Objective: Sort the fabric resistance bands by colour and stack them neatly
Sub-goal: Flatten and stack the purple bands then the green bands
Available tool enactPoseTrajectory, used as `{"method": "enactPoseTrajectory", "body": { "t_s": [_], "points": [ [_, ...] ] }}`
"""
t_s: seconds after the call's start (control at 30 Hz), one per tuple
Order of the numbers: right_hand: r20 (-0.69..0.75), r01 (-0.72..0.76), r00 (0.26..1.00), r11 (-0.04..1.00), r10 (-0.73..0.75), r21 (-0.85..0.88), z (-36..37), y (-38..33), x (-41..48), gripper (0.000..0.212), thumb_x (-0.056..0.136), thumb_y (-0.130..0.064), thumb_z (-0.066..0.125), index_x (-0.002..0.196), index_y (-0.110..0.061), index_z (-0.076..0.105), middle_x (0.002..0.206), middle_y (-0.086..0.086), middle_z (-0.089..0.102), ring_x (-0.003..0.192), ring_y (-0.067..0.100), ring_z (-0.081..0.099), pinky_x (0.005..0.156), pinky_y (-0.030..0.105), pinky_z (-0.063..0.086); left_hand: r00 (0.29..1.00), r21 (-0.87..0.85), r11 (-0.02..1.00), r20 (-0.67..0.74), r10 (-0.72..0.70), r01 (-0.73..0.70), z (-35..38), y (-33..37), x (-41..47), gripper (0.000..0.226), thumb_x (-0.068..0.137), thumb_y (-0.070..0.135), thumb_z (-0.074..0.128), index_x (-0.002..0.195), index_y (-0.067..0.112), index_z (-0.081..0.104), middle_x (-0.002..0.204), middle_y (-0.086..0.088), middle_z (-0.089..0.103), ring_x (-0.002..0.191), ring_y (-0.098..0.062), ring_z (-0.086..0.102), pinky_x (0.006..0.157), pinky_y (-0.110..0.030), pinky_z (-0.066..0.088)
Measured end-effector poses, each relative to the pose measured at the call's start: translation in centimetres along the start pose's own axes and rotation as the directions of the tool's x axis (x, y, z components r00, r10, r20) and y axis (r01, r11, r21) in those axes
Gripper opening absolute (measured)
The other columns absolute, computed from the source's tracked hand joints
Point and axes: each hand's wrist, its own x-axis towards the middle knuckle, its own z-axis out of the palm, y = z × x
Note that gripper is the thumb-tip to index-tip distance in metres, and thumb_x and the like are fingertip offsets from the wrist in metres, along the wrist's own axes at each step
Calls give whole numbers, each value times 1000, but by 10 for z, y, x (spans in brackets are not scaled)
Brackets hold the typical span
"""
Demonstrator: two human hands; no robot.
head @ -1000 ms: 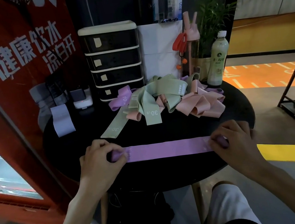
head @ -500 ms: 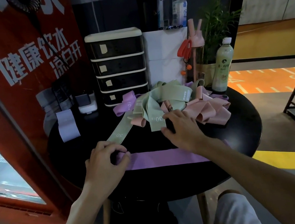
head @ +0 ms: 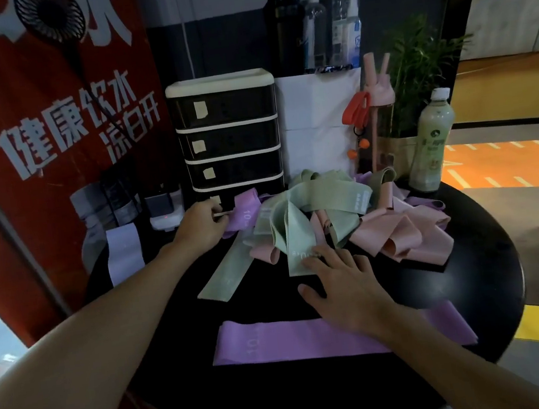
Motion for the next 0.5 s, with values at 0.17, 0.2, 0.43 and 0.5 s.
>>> {"method": "enactPoseTrajectory", "body": {
  "t_s": [0.17,0.2,0.43,0.5],
  "points": [
    [-15,11,1000,1000,-11,-17,0,0,-1,66,84,-65,16,139,-33,35,150,-8,26,135,20,29,107,43,25,994,-12,1000,112,7,-6,21,-16,26,22,93,19,65,111,8,72,110,-7,71,104,-23,65,86,-29,47],
    [-20,14,1000,1000,-14,-14,0,0,-1,66,83,-65,16,138,-33,36,150,-8,26,135,19,29,107,43,25,991,-9,1000,130,3,-2,23,-18,29,22,91,23,68,110,13,73,108,-4,72,102,-22,66,89,-32,50],
    [-38,27,999,999,-28,-21,2,1,-1,67,83,-64,16,137,-30,39,149,-7,28,134,19,31,107,44,26,997,63,996,61,52,-56,20,-14,38,16,86,8,65,75,19,65,74,-1,63,76,-23,60,66,-29,40],
    [-39,30,999,999,-31,-28,2,1,-2,66,84,-64,17,136,-30,40,149,-6,29,133,20,32,107,44,27,993,58,992,38,113,-115,10,-8,35,14,88,7,65,77,16,65,76,-2,64,77,-25,60,68,-32,43]
  ]
}}
